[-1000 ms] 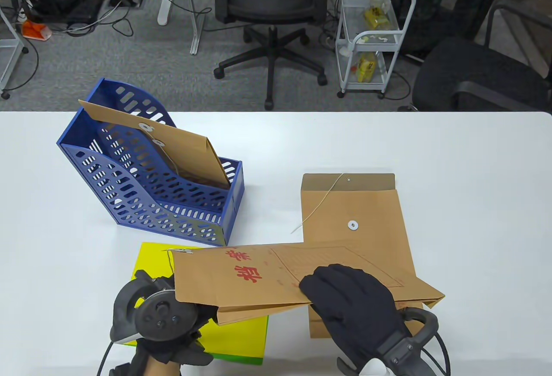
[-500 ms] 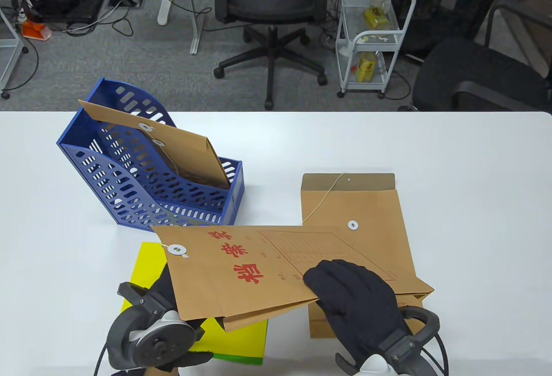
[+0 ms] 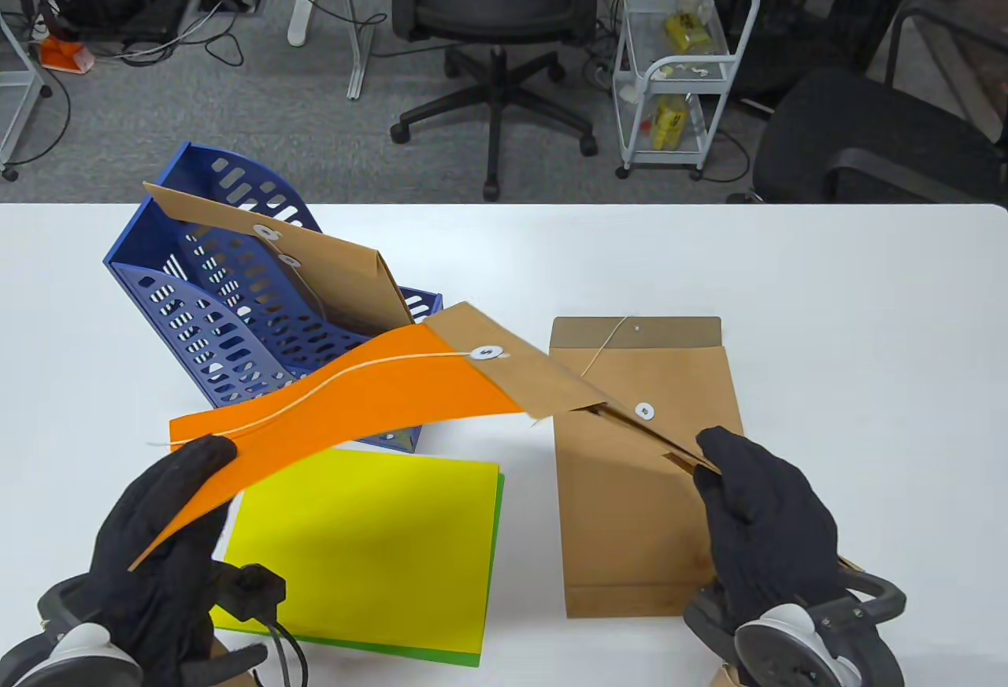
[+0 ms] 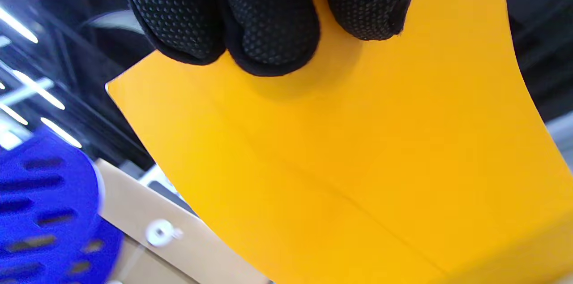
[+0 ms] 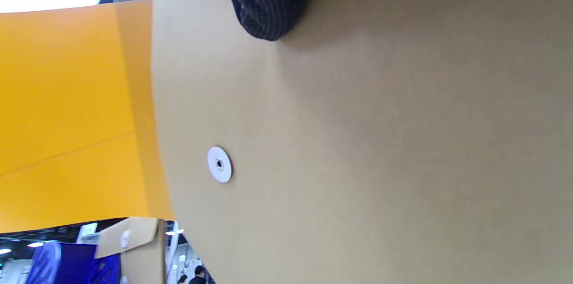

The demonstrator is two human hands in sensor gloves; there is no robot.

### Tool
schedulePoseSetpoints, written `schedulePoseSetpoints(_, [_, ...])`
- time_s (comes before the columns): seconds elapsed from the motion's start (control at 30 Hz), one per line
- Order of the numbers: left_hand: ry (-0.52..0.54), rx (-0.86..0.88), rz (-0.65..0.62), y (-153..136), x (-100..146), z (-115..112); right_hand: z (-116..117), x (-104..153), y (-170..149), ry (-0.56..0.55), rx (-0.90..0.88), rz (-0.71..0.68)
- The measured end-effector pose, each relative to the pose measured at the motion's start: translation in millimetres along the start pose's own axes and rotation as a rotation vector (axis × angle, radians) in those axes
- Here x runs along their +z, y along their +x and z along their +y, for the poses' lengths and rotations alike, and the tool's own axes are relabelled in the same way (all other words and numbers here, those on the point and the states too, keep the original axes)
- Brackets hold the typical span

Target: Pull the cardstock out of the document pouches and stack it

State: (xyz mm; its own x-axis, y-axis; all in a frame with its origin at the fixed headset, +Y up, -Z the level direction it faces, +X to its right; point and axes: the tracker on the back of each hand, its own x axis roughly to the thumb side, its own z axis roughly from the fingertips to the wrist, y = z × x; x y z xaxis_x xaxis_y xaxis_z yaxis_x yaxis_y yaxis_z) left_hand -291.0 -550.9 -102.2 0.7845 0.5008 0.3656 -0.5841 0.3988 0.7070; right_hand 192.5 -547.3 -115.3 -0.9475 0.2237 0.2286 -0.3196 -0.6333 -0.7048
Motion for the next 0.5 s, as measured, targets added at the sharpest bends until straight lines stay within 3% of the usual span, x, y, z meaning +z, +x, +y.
schedulePoseSetpoints(0.13, [0.009, 0.173, 0.120, -31.9, -3.4, 8.0, -6.7, -14.8, -31.4, 0.033, -0.111, 0.105])
schedulePoseSetpoints(0.27, [-0.036, 0.395, 0.229, -56.2, -2.8, 7.4, 2.2, -24.4, -59.8, 0.082, -0.261, 0.238])
schedulePoseSetpoints(0.5, [-0.179, 0.501, 0.345, -94.1, 5.5, -6.8, 65.0, -14.1, -117.0, 0.364, -0.414, 0.471])
